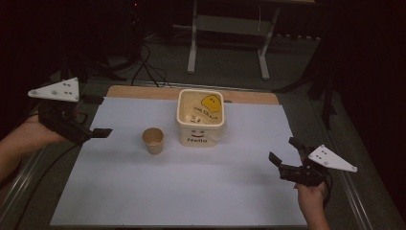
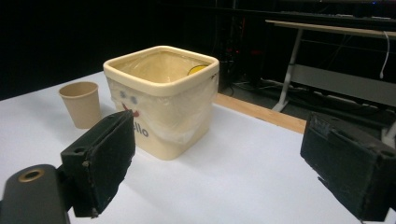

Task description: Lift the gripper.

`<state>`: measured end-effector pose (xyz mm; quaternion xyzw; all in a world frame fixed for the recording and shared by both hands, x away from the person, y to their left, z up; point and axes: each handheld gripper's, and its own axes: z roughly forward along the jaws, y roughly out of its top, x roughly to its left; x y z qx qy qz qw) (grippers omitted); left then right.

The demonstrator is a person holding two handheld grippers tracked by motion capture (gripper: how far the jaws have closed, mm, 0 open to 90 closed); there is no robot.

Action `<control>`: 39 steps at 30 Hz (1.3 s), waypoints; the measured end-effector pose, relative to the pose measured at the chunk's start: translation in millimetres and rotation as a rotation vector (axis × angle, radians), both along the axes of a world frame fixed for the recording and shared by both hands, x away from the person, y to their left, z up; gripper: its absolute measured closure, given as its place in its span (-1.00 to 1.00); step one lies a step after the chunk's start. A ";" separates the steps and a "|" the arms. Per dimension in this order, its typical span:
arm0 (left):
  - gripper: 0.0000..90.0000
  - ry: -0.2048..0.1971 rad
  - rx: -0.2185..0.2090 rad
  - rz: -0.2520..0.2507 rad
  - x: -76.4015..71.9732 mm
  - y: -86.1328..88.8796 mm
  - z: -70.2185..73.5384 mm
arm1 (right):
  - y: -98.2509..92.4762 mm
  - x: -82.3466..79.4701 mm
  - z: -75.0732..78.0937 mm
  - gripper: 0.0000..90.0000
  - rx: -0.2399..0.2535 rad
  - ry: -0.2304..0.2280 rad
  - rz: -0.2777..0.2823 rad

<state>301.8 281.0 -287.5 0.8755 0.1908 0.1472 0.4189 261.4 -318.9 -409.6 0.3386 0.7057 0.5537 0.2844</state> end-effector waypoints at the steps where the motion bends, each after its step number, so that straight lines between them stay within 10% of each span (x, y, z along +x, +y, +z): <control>1: -0.99 -0.003 0.020 -0.003 2.0 -4.1 0.3 | 0.0 0.3 -0.2 -0.78 0.001 0.001 0.002; 26: -0.92 0.096 0.324 -0.147 39.2 -73.9 -37.7 | 3.6 2.5 -4.7 -0.78 -0.020 0.022 0.019; 39: -0.66 0.111 0.383 -0.164 53.5 -89.2 -69.9 | 3.6 3.1 -6.9 -0.78 -0.026 0.029 0.024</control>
